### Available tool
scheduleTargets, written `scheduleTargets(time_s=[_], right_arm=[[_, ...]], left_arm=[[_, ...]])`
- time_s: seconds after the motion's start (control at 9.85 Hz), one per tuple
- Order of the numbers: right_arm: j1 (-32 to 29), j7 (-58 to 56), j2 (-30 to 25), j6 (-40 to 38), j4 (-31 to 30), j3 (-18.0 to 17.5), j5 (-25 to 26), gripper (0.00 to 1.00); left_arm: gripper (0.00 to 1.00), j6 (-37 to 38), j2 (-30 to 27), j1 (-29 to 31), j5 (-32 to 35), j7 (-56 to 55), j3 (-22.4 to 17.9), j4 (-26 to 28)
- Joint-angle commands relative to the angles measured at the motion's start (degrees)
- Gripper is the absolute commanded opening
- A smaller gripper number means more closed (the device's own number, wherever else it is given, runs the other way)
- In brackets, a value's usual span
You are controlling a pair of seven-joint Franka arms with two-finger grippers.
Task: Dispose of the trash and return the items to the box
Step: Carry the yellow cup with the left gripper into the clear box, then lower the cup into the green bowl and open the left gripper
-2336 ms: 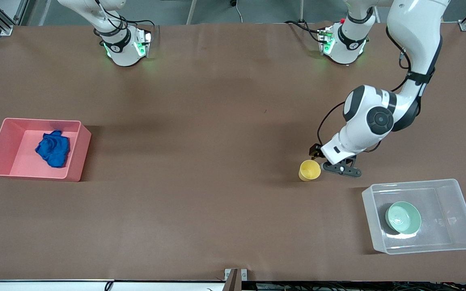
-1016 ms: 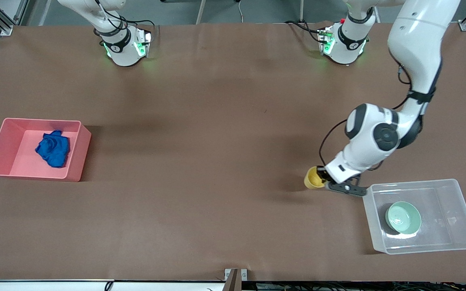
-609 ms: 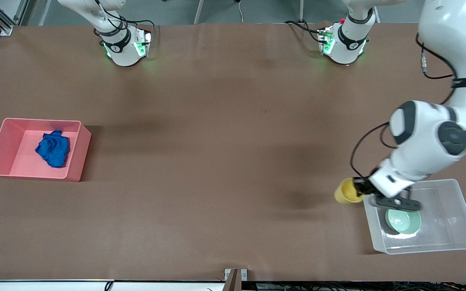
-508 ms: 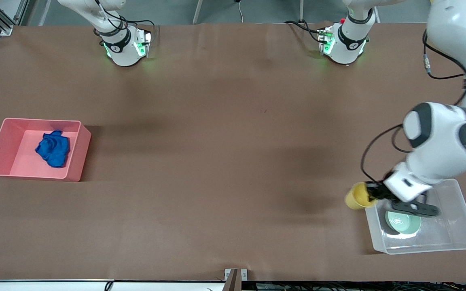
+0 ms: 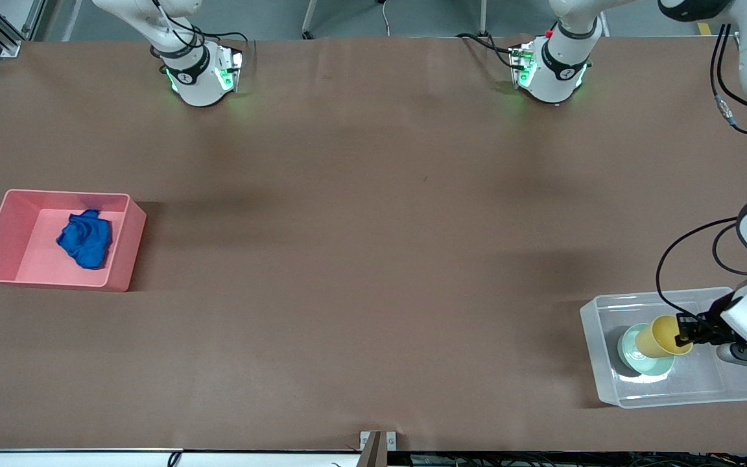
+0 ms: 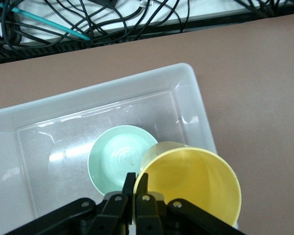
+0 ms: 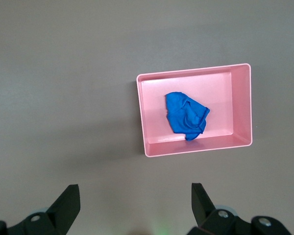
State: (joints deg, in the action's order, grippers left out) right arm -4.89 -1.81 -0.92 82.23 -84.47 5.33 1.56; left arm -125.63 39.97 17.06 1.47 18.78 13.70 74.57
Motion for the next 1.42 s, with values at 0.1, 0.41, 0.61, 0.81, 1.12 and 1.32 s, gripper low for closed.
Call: scheduleTargets(time_s=[0.1,0.41,0.61,0.81,1.12,1.32], right_arm=[[-0.5,-0.7,-0.2,-0.4,0.3,-0.2,-0.5,1.00],[-0.5,-0.7,-0.2,-0.4,0.3,-0.2,-0.5,1.00],[-0.6,-0.7,-0.2,-0.4,0.3,-0.2,-0.5,1.00],[-0.6,-0.7,-0.2,-0.4,0.3,-0.2,-0.5,1.00],[-0.6,-0.7,-0.2,-0.4,0.3,-0.2,-0.5,1.00],[-0.6,-0.7,-0.2,-0.4,0.3,-0.2,-0.5,1.00]], left_arm=[[0.00,0.0,6.1,-0.9,1.0,1.0,-1.7,-3.4],[0.00,-4.3,9.2,0.3,1.0,0.9,-1.7,-3.4],[0.02,-6.5,10.4,0.3,1.0,0.6,-1.9,-2.9],[0.28,-6.5,10.6,0.2,0.7,-0.2,-1.9,-2.3],[1.00,-5.2,5.6,-0.1,1.4,0.1,-1.4,-1.5],[1.00,-0.4,-0.8,-1.7,1.5,-0.2,-1.3,-0.5]])
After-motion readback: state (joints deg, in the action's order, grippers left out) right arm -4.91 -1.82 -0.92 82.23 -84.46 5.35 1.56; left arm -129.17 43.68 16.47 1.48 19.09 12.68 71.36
